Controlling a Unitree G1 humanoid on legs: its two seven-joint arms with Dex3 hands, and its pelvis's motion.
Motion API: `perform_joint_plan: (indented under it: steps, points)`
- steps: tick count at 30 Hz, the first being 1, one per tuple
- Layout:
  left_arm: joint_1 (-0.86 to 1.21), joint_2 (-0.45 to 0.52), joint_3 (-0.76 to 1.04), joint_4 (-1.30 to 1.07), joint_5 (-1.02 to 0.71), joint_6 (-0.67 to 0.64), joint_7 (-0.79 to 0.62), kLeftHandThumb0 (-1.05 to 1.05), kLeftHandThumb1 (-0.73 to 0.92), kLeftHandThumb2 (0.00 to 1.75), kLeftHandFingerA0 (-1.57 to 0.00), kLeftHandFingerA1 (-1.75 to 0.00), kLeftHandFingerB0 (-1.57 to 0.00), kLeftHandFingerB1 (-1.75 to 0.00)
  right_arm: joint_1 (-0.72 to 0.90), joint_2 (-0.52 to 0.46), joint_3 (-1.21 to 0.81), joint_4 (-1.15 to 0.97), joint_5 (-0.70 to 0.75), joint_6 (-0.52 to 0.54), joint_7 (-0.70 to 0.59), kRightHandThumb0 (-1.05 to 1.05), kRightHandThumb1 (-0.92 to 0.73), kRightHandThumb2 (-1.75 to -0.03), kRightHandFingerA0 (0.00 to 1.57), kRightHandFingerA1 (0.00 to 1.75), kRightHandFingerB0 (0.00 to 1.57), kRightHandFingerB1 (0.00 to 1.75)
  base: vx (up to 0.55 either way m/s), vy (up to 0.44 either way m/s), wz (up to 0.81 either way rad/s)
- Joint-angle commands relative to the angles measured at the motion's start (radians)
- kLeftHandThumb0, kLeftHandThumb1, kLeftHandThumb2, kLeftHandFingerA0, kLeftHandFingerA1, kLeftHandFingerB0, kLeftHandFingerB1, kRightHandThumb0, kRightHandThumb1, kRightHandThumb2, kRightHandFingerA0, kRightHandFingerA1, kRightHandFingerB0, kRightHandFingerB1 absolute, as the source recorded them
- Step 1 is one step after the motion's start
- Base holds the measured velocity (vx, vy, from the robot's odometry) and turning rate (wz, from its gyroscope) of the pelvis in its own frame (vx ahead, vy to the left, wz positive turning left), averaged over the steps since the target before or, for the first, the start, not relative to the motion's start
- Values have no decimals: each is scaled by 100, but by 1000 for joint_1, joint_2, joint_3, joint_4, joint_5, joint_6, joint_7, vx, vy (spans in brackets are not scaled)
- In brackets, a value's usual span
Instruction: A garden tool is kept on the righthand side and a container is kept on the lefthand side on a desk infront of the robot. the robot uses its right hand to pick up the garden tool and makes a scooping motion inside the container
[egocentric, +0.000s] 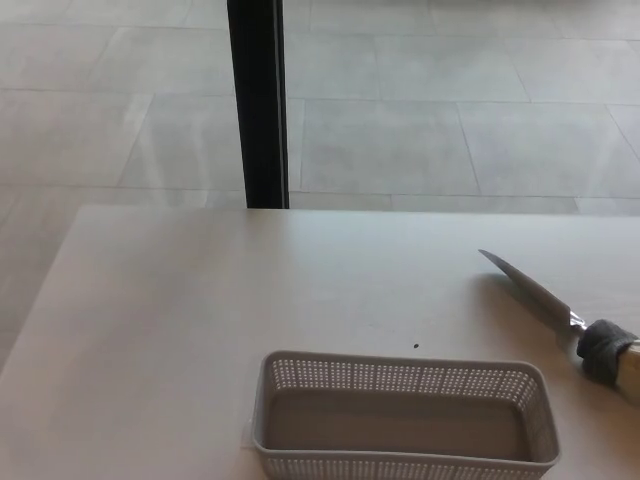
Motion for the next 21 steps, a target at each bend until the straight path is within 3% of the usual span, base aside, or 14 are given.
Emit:
perform_joint_plan:
  steps: [1,2,4,5,8,9,12,13,14,15,16,17,18,21]
  points:
    - [-14,32,25,21,-30,-19,-44,-75,-2,117,-92,-110,-75,-101,-83,-71,-157,35,193,-76,33,-87,-60,-92,0,30,0,23,0,0,0]
    - [-14,31,23,28,-25,-32,-48,-82,2,111,-102,-113,-77,-98,-108,-95,-185,-1,209,-80,29,-81,-79,-74,0,25,0,12,0,0,0]
    - [-19,29,32,36,-33,-28,-55,-77,0,112,-88,-109,-74,-100,-164,-154,-221,-85,229,-49,23,-90,-83,-66,0,3,0,12,0,0,0]
    - [-15,31,28,34,-29,-34,-58,-81,4,110,-86,-107,-74,-97,-186,-173,-235,-128,236,-11,20,-99,-72,-111,0,23,0,22,0,0,0]
    - [-12,33,23,36,-23,-23,-51,-76,2,112,-82,-109,-71,-97,-234,-230,-284,-382,277,41,27,-105,-71,-111,0,11,0,10,0,0,0]
    - [-9,35,27,34,-28,-27,-57,-68,2,111,-103,-113,-82,-100,-270,-257,-282,-493,278,61,13,-97,-61,-108,3,19,9,23,0,0,0]
    - [-4,33,35,39,-34,-35,-51,-72,-4,116,-95,-109,-78,-101,-338,-317,-257,-603,251,82,22,-87,-57,-105,0,37,0,26,0,0,0]
    - [-4,34,37,39,-36,-34,-52,-73,-4,119,-91,-111,-76,-102,-346,-330,-241,-650,241,106,28,-97,-79,-64,4,46,2,39,0,0,0]
    - [-5,35,40,40,-38,-31,-53,-73,-4,119,-91,-111,-76,-102,-358,-351,-218,-716,226,138,39,-97,-79,-64,4,46,2,39,0,0,0]
    - [-3,36,37,39,-36,-31,-53,-71,2,111,-104,-113,-79,-99,-375,-362,-201,-733,222,140,59,-94,-59,-101,7,59,4,41,0,0,0]
    - [0,37,32,37,-32,-33,-54,-71,2,111,-100,-113,-78,-99,-399,-383,-163,-772,206,134,92,-98,-76,-64,8,66,3,42,0,0,0]
    - [3,36,31,37,-30,-36,-55,-71,2,111,-100,-113,-78,-99,-395,-387,-150,-803,190,131,99,-98,-76,-64,8,66,3,42,0,0,0]
    - [6,34,26,39,-26,-43,-55,-75,3,111,-100,-112,-77,-98,-408,-393,-125,-814,169,124,105,-101,-58,-99,8,71,4,49,0,0,0]
    - [-2,33,24,43,-23,-44,-55,-77,-2,116,-95,-108,-76,-100,-445,-396,-47,-847,103,76,118,-98,-57,-96,6,72,5,54,0,0,0]
